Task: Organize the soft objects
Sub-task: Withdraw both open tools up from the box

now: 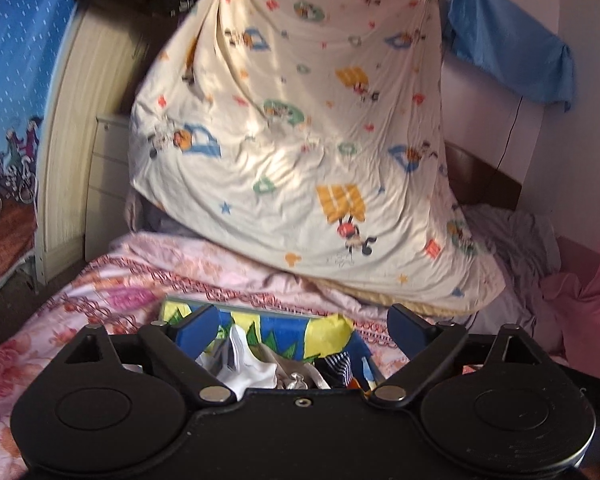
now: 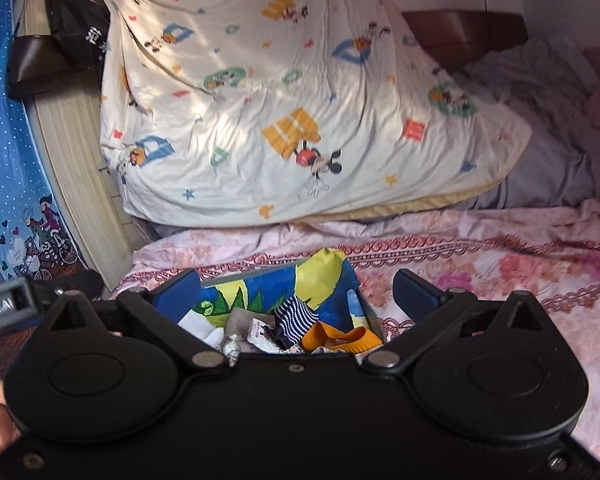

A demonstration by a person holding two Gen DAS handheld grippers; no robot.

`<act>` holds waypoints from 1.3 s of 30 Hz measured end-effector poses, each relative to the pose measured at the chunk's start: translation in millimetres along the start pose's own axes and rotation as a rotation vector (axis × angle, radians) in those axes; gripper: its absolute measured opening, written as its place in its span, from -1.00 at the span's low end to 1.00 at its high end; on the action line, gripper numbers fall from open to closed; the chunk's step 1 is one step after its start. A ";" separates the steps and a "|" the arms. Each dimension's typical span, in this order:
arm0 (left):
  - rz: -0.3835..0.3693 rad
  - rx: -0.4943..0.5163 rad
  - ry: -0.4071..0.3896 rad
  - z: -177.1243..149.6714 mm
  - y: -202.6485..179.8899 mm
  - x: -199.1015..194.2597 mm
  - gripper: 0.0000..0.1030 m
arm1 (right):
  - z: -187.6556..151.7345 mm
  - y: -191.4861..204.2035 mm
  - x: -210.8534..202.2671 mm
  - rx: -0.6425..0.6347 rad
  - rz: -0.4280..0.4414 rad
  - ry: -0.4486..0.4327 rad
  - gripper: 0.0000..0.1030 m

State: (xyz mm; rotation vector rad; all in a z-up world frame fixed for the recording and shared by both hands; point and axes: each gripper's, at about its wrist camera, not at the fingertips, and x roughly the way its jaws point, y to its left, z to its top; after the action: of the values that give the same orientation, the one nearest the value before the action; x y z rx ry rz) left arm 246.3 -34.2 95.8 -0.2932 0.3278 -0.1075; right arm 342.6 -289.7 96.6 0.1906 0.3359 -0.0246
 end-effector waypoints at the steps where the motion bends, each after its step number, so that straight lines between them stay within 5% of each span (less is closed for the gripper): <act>1: 0.000 0.006 -0.011 -0.2 -0.5 -8.1 0.84 | -0.1 2.4 -11.3 -0.007 -0.005 -0.014 0.97; 28: 0.048 0.011 -0.151 -30.8 -1.3 -136.5 0.98 | -41.5 41.5 -246.4 -0.105 -0.056 -0.220 0.99; 39: 0.096 0.037 -0.144 -55.4 6.3 -163.7 0.98 | -77.6 47.7 -306.5 -0.131 -0.066 -0.219 0.99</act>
State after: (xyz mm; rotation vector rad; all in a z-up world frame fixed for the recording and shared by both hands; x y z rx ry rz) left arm 74.1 -18.2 93.1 -0.2462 0.1965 0.0020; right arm 30.7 -230.4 134.5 0.0465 0.1246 -0.0877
